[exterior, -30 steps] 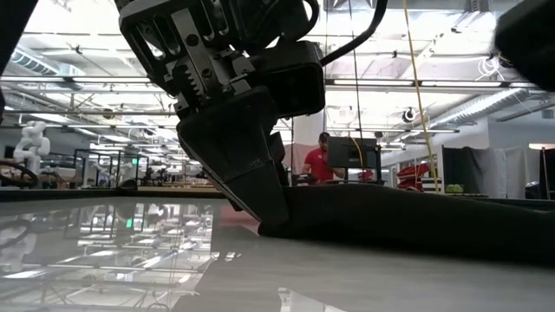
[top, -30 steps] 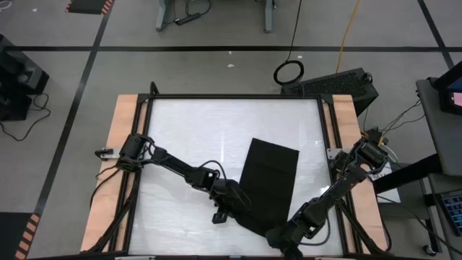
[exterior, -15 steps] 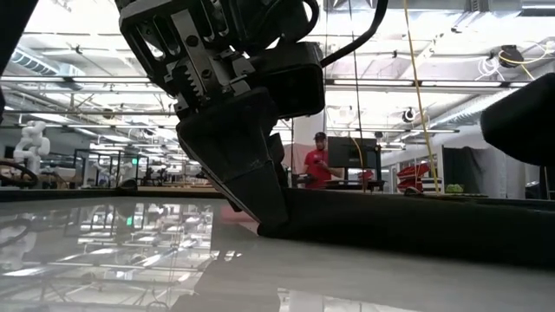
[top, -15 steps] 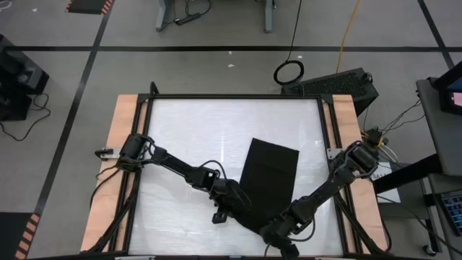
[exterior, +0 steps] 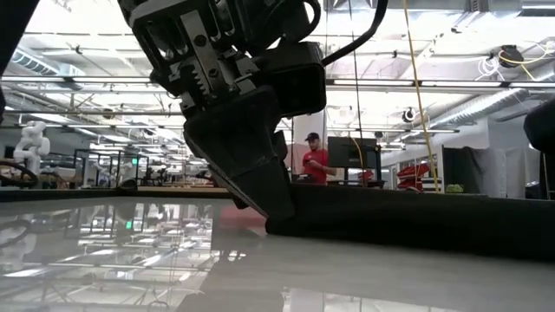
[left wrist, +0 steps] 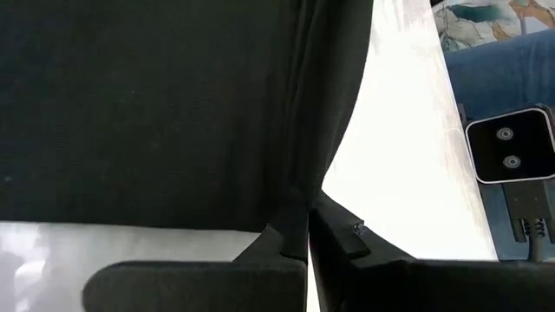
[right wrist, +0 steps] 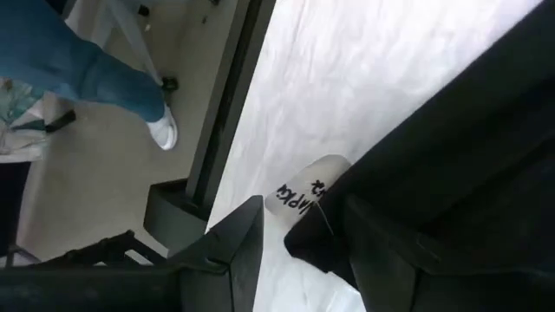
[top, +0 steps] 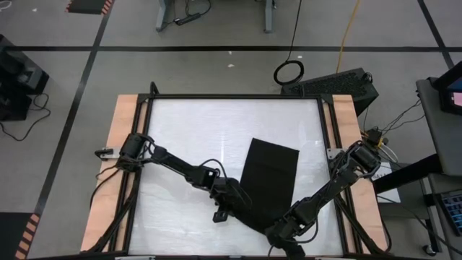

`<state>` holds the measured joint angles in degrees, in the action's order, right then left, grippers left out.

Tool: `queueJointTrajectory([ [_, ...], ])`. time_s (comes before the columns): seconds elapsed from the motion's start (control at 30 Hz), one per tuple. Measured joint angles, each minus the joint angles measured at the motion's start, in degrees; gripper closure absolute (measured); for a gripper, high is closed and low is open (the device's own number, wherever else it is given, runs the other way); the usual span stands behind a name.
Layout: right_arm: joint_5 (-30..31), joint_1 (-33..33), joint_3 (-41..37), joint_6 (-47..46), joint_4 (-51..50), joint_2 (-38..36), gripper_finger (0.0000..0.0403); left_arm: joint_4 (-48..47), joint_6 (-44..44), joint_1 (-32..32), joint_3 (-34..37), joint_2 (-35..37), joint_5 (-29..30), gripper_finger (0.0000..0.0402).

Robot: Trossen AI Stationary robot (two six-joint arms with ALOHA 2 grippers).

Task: Roll towel into tight, uniform cylinder
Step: Roll the black towel

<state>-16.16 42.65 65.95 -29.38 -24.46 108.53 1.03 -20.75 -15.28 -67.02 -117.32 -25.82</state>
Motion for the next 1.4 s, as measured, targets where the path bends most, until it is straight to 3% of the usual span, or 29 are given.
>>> queueJointTrajectory([
  [0.23,1.62,0.29,0.13,0.90,-3.90,-0.15,0.0273,-0.11,0.03,0.88,0.00,1.25,-0.19,0.0401],
  [0.43,3.12,0.59,0.00,1.31,-5.29,-0.63,0.0378,-0.23,0.04,1.02,0.00,1.36,-0.54,0.0401],
  [0.5,3.59,0.84,-0.13,1.90,-5.37,-1.46,0.0393,-0.37,0.05,1.02,0.00,1.38,-0.58,0.0401],
  [0.9,11.74,1.11,-0.30,-1.83,-6.59,-10.11,0.0396,-2.68,0.13,1.22,0.06,1.45,-0.49,0.0401],
  [1.23,9.78,2.35,-7.11,-13.93,2.43,-10.27,0.0340,-4.25,0.48,1.18,0.06,1.47,-0.11,0.0401],
  [1.4,11.37,3.73,-8.07,-16.96,1.16,-10.27,0.0303,-5.21,0.66,1.20,0.06,1.47,-0.11,0.0401],
])
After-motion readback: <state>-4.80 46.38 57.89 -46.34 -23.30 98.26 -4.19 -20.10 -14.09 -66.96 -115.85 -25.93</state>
